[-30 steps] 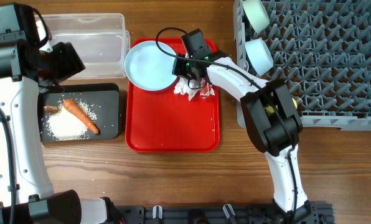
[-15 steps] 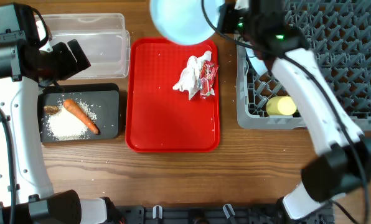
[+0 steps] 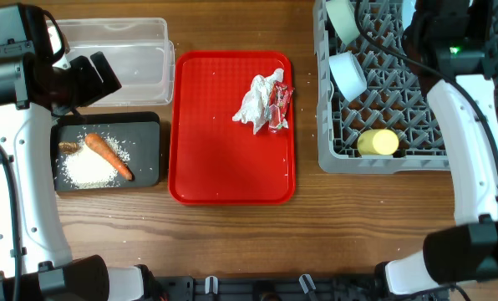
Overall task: Sort waste into correct bins and load items into the dishwasher rack
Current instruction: 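Lift the plate and stand it upright in the dishwasher rack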
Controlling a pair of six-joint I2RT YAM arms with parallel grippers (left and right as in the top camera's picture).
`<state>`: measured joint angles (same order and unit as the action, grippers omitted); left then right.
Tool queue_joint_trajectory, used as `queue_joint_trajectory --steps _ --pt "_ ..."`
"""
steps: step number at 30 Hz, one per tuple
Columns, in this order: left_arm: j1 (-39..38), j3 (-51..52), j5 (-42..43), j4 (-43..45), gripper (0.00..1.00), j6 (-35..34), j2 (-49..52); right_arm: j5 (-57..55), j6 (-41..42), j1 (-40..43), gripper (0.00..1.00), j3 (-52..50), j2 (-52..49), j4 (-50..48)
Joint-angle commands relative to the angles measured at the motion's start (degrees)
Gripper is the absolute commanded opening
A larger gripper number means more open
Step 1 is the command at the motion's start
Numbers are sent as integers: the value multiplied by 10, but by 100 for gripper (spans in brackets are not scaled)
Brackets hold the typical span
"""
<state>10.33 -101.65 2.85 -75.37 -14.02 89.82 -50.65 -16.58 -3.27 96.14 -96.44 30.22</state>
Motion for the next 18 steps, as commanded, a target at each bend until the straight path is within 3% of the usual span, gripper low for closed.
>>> queue_joint_trajectory --steps 1,9,15,18 --pt "-3 -7 1 11 100 3 0 -21 -81 -5 4 5 -49 3" --pt "-3 -7 1 15 100 3 0 -17 -73 -7 4 5 -122 -2" --pt "-3 -7 1 19 100 3 0 47 -72 -30 5 5 -138 -15" --pt "-3 -7 1 19 100 3 0 47 -73 -39 56 5 -138 -24"
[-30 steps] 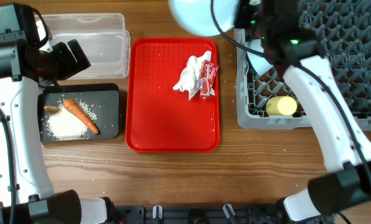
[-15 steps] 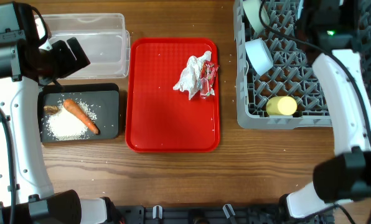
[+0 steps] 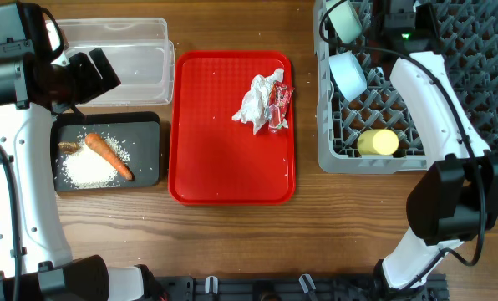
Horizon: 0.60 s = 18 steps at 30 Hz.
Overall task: Sort waste into correct bins and load items into the dishwasher rack
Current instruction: 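Lift the plate and stand it upright in the dishwasher rack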
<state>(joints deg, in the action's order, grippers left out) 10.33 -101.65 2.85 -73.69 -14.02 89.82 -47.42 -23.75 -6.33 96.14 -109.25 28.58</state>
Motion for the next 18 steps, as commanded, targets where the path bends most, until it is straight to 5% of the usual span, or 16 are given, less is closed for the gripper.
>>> queue_joint_trajectory --steps 1,2,3,11,18 --pt "-3 -7 1 3 100 3 0 14 -1 -11 79 5 -10 -9" --pt "-3 -7 1 2 100 3 0 14 -1 -12 95 5 -10 -9" --pt "-3 -7 1 2 100 3 0 14 -1 -13 100 5 -10 -9" --pt "-24 -7 91 31 100 20 0 15 169 -14 100 5 64 -17" --pt "-236 -15 100 124 99 47 102 179 231 0 100 5 214 51"
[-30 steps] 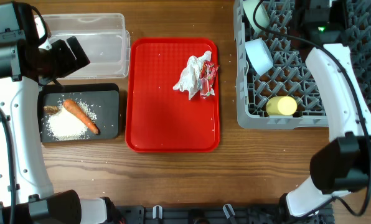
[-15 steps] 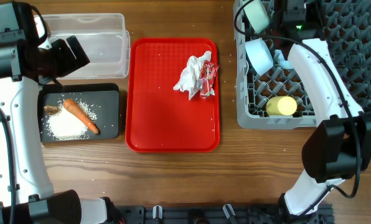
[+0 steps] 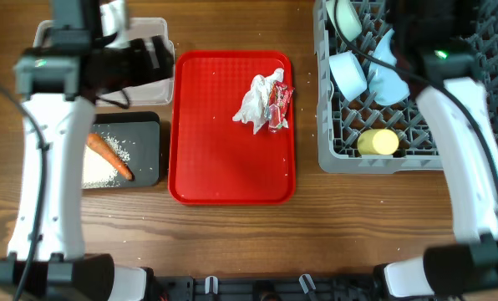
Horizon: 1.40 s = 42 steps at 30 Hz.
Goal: Sort waste into correct bins and load items into the dishwasher rack
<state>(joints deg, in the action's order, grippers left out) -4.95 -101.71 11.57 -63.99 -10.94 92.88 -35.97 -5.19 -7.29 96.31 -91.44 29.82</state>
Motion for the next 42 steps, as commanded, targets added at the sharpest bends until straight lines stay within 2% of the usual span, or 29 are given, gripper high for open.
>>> queue_joint_trajectory --steps 1,6,14,19,33,36,38,39,40,41,42 --pt "-102 -16 12 36 99 16 91 65 58 12 100 3 44 61" --pt "-198 -16 -8 116 100 39 237 65 163 22 100 3 54 177" --pt "-284 -16 -68 199 100 76 358 105 174 22 100 3 53 224" --pt "-293 -16 -128 216 100 75 395 117 174 22 100 3 53 240" --pt "-274 -43 -102 218 99 45 384 143 174 22 100 3 45 238" --pt "-269 -43 -115 221 94 45 414 143 174 22 100 3 45 242" --pt "-264 -43 -115 220 77 45 429 143 173 22 100 3 45 248" --pt "-263 -43 -115 220 60 45 431 143 173 22 100 3 45 252" --pt "-263 -43 -115 220 33 45 432 143 173 22 100 3 45 255" --pt "-263 -43 -115 220 17 45 432 143 173 22 100 3 45 257" --pt "-263 -43 -115 221 7 45 432 143 173 22 100 3 45 259"
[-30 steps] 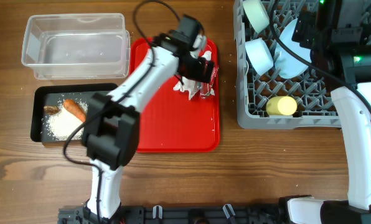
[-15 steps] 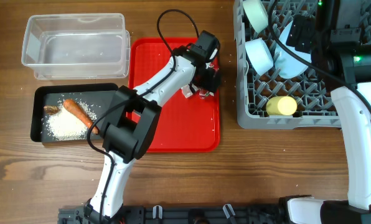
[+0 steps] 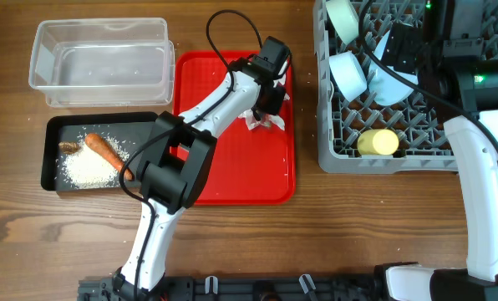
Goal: Sort waste into correct bins and load items into the dishwasher rack
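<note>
A crumpled white tissue [image 3: 256,119] lies on the red tray [image 3: 224,159]; the red wrapper beside it is mostly hidden under my left gripper [image 3: 270,90]. That gripper hangs right over the pile, its jaws hidden by its own body. In the grey dishwasher rack [image 3: 332,159] are a white cup [image 3: 348,73], a yellow cup [image 3: 377,142], a pale bowl [image 3: 341,17] and a light blue plate [image 3: 389,82] on edge. My right gripper [image 3: 399,48] sits just above the plate's top; whether it grips the plate is unclear.
A clear plastic bin [image 3: 99,52] stands at the back left. In front of it a black bin [image 3: 53,150] holds a carrot [image 3: 104,150], rice and a brown scrap. Brown wooden table surrounds everything.
My left arm has gone from over the clear bin to over the tissue and wrapper on the tray. The right arm has shifted slightly; the blue plate stays in the rack.
At first my left arm hovered by the two bins and the right arm over the rack's far side. The right arm then stood at the rack's back middle. Later a light blue plate showed in the rack under it. Now the left gripper is over the tray's trash.
</note>
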Controlling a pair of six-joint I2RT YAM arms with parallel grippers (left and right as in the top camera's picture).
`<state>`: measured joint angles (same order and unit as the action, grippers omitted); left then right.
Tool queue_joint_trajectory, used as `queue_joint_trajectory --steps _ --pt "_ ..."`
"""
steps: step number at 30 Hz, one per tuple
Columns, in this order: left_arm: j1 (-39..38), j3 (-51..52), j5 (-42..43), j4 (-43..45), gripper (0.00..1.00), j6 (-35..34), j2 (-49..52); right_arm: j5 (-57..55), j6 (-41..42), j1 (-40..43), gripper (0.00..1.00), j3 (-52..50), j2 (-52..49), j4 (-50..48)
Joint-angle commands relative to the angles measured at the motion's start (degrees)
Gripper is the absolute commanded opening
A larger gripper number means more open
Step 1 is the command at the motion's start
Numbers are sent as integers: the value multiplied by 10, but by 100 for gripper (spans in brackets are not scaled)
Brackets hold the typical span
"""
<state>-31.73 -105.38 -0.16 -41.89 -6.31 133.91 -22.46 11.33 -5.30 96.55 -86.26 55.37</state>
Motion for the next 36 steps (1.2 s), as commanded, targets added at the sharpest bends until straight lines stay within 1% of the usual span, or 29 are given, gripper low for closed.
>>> queue_joint_trajectory --steps 1,4,7,9,12,15,19,23,24,25,26,27,28,32,36 --pt "5 -6 3 -1 4 -1 21 7 8 2 100 1 -7 5" --pt "6 -10 3 -24 4 -2 7 7 8 2 100 1 -6 12" --pt "24 -42 3 -78 4 -11 -52 8 8 2 100 1 -6 12" --pt "48 -68 3 -108 4 -17 -105 8 8 2 100 1 -6 12" --pt "97 -75 3 -117 4 -16 -190 8 8 2 100 1 -6 12" --pt "159 -75 -7 -124 4 -16 -238 23 8 2 100 1 -6 12" --pt "255 -68 -32 -132 4 -16 -232 33 8 2 100 1 -7 13" --pt "335 -67 -31 -127 5 -21 -177 37 8 2 100 1 -6 12" --pt "353 -67 -31 -124 8 -21 -160 37 8 2 100 1 -7 12" --pt "363 -67 -31 -121 13 -21 -148 37 8 2 100 1 -7 12" --pt "373 -67 -31 -119 29 -21 -134 37 8 2 100 1 -6 12" --pt "378 -67 -31 -120 60 -21 -124 37 8 2 100 1 -7 12" --pt "381 -67 -29 -122 100 -21 -117 37 8 2 100 1 -6 12" --pt "381 -68 -29 -122 100 -21 -120 37 7 2 100 1 -6 12" --pt "379 -68 -29 -122 100 -21 -148 37 7 2 99 1 -6 9"
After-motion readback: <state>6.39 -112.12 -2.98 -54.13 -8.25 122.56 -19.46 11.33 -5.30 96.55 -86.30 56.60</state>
